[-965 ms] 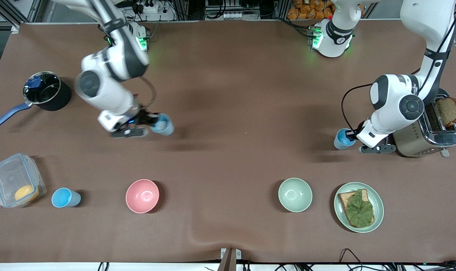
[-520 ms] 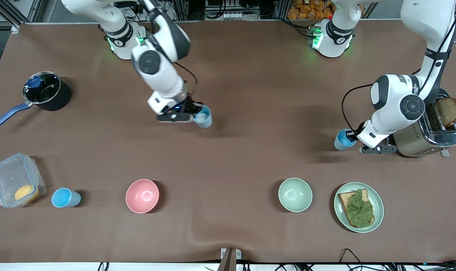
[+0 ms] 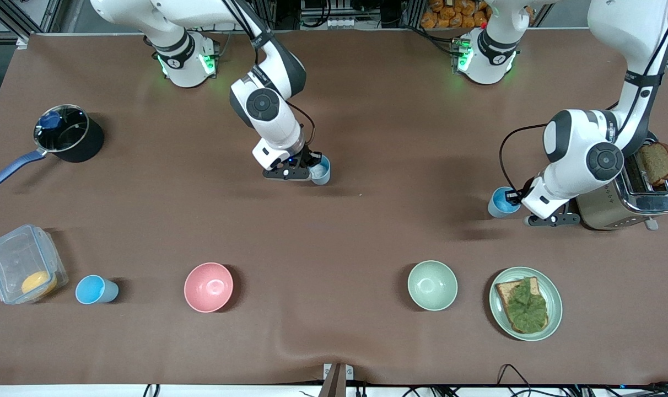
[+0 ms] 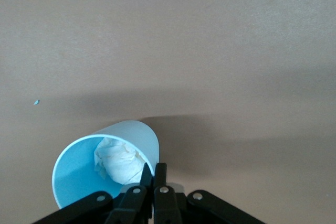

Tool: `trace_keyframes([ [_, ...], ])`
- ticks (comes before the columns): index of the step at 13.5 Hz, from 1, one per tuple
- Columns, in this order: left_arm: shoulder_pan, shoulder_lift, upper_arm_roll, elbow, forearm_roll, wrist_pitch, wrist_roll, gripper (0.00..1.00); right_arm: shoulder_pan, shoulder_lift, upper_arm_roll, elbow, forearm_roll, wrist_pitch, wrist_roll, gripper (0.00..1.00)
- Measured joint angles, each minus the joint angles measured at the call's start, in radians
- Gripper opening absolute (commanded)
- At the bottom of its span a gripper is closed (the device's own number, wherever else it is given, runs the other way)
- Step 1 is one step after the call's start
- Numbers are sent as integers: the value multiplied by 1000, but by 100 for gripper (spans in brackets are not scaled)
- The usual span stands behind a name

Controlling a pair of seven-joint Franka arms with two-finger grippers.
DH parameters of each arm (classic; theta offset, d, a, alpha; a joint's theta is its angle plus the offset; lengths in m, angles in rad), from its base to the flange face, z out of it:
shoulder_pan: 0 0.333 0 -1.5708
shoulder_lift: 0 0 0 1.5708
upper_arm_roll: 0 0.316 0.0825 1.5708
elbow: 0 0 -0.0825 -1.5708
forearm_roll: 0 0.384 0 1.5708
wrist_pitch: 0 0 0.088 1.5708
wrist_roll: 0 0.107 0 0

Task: Stack blue cups with both arms
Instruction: 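Lift the blue cup with the right gripper and carry it to mid-table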

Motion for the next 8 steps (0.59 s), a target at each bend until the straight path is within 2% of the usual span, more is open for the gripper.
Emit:
trace_keyframes([
  [1, 0, -2, -7, 3, 0, -5, -8, 0, 0, 3, -2, 2, 0, 0, 5, 54],
  [2, 0, -4, -12, 3, 0, -7, -13, 0, 0, 4, -4, 4, 0, 0, 11, 65],
  [3, 0, -6, -16, 4, 0, -8, -18, 0, 0, 5, -7, 5, 0, -1, 14, 82],
  [4, 0, -9, -21, 4, 0, -9, -28, 0, 0, 5, -11, 7, 0, -3, 15, 94],
  [5, 0, -11, -28, 4, 0, -10, -37, 0, -2, 5, -15, 14, 0, -11, 16, 100],
  [8, -1, -19, -43, 4, 0, -13, -63, 0, -13, 4, -26, 81, 0, -126, 28, 100],
])
